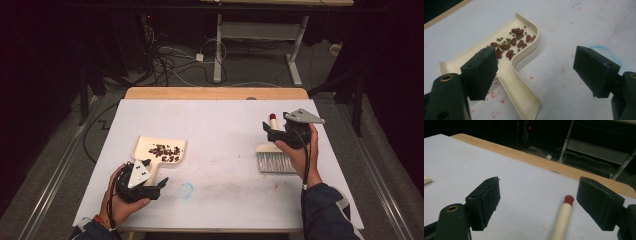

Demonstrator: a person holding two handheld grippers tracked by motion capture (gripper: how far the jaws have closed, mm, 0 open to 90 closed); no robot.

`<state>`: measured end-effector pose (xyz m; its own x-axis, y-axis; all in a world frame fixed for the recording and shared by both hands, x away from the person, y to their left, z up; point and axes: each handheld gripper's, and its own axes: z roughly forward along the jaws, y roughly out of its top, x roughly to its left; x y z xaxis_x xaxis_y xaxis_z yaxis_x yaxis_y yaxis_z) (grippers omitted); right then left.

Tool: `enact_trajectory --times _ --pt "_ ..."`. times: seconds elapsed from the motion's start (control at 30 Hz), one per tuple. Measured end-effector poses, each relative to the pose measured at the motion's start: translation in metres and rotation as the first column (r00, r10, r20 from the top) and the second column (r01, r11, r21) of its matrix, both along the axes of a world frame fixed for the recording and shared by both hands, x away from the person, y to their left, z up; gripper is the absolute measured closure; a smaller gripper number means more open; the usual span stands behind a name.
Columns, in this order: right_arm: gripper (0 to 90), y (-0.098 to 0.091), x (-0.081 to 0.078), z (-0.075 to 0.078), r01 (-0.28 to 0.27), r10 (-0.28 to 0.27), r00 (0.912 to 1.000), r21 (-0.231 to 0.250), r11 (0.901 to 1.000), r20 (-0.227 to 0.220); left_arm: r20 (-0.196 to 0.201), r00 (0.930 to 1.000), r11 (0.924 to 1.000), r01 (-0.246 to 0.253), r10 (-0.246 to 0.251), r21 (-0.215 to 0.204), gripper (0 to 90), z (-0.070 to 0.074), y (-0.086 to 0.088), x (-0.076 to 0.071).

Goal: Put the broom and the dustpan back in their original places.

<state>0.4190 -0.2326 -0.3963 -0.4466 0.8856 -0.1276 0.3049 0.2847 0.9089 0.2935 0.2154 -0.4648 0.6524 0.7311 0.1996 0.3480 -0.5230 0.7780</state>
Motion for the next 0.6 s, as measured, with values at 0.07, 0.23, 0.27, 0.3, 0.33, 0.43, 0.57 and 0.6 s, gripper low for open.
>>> enact_trajectory --times 0.07,0.23,0.27,0.3,0.33,0.43,0.57,0.6 --pt "20.0 0.001 -0.004 0.003 -0.006 0.006 0.9999 -0.001 1.0 0.009 0.0 1.0 1.0 0.0 0.0 0.0 19.9 0.0 0.0 0.0" --pt "20.3 0.002 -0.012 0.008 -0.024 0.024 0.9995 0.013 0.9996 0.023 0.0 1.0 1.0 0.003 -0.003 0.007 19.9 0.0 -0.001 0.0" --pt "20.5 0.002 -0.013 0.009 -0.028 0.028 0.9992 0.013 0.9995 0.027 0.0 1.0 1.0 0.004 -0.004 0.008 19.9 0.0 -0.001 0.0" --pt "20.6 0.003 -0.014 0.01 -0.029 0.028 0.9993 0.017 0.9994 0.025 0.0 1.0 0.9999 0.006 -0.006 0.008 19.9 0.0 -0.002 0.0" --pt "20.7 0.003 -0.015 0.01 -0.033 0.032 0.9992 0.019 0.9993 0.025 0.001 1.0 0.9999 0.007 -0.007 0.009 19.9 0.0 -0.002 -0.001" --pt "20.7 0.005 -0.019 0.012 -0.042 0.042 0.9988 0.003 0.9991 0.024 -0.001 1.0 1.0 0.006 -0.006 0.005 19.9 0.0 -0.001 0.0" --pt "21.0 0.007 -0.026 0.014 -0.054 0.054 0.9981 -0.007 0.9985 0.03 -0.001 1.0 0.9999 0.008 -0.008 0.01 19.8 0.0 -0.002 -0.001" --pt "21.0 0.008 -0.027 0.015 -0.054 0.054 0.9981 -0.009 0.9985 0.03 0.002 1.0 0.9999 0.008 -0.008 0.008 19.9 0.0 -0.002 -0.001"
